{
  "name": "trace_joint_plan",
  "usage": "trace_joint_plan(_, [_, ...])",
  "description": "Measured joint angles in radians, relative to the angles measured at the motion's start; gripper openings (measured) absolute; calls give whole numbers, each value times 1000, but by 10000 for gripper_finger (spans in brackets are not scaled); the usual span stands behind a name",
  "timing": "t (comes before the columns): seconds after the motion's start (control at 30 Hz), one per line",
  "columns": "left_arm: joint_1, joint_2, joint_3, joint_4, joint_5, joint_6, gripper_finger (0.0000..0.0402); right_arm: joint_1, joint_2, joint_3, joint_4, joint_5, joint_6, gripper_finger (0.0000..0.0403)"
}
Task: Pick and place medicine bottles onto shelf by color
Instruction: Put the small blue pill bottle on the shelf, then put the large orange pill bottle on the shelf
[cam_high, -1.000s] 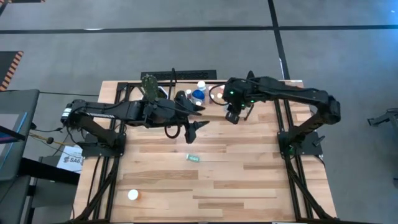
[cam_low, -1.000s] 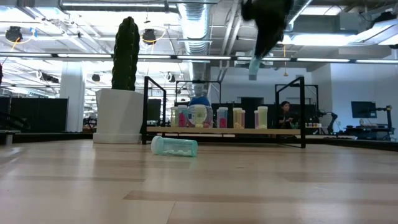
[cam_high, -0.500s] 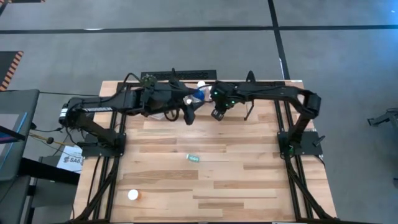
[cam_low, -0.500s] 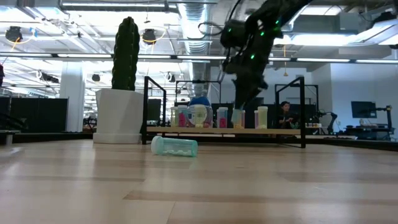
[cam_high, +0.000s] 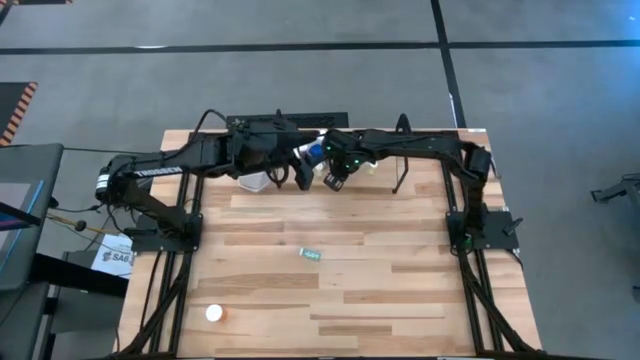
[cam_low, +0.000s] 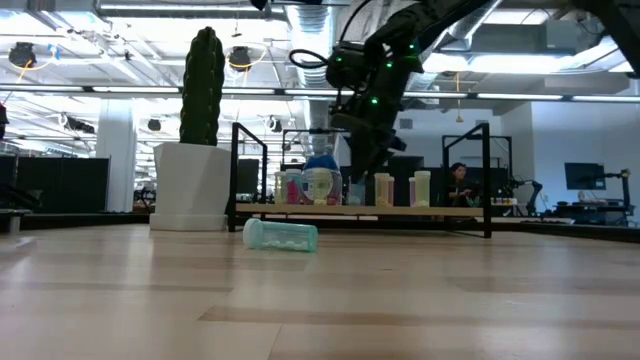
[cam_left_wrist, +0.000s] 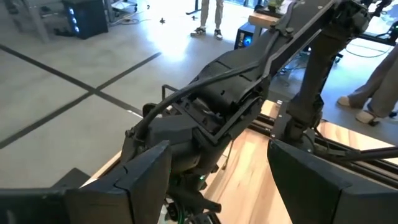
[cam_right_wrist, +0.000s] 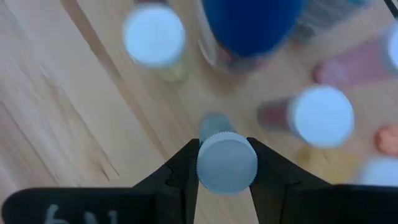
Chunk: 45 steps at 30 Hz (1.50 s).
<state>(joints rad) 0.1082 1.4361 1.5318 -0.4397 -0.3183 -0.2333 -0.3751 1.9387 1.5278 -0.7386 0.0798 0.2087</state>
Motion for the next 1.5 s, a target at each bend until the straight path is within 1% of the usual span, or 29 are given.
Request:
trace_joint_plan(0.13, [3,0,0,0,0,0,254,5,8,20,3,0,-4,134])
trace_joint_plan(0.47, [3,0,0,-6,1,-22,254,6,13,18,-20,0,-23,143])
trace_joint_plan(0.8, [3,1,0,-7,1,-41,254,6,12,18,-62,0,-34,138])
trace_joint_plan(1.23, [3,1,0,-7,1,-41,254,6,13,18,-43,0,-60,163])
trace_joint_plan(1.5, [3,1,0,-8,1,-41,254,6,13,18,-100,0,-62,147])
